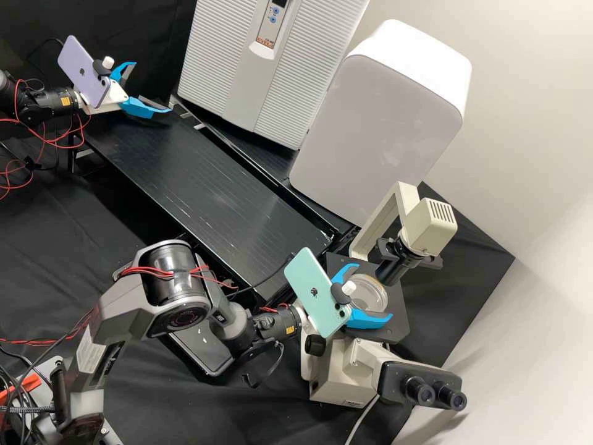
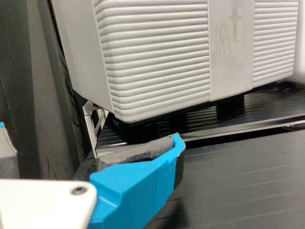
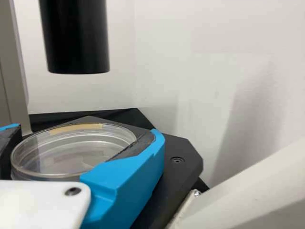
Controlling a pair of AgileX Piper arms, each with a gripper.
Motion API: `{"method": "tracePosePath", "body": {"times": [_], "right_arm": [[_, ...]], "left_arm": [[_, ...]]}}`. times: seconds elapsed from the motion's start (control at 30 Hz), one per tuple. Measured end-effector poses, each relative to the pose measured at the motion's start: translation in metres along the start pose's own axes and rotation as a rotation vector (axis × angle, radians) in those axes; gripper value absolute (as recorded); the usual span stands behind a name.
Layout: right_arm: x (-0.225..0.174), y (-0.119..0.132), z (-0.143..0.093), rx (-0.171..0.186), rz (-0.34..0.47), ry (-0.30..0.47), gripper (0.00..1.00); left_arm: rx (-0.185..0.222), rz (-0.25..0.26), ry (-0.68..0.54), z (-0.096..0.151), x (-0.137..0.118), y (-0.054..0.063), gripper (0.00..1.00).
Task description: Place the petri dish on the microscope
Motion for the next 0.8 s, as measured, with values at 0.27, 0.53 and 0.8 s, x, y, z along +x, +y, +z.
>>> {"method": "tracePosePath", "body": {"times": [0.27,0.53,0.8], "right_arm": [[0.0,0.0,0.0,0.0,0.0,0.0,1.0],[0.0,0.0,0.0,0.0,0.0,0.0,1.0],[0.0,0.0,0.0,0.0,0.0,0.0,1.0]], "left_arm": [[0.0,0.0,0.0,0.0,0.0,0.0,1.0],[0.0,0.0,0.0,0.0,0.0,0.0,1.0],[0.0,0.0,0.0,0.0,0.0,0.0,1.0]]}}
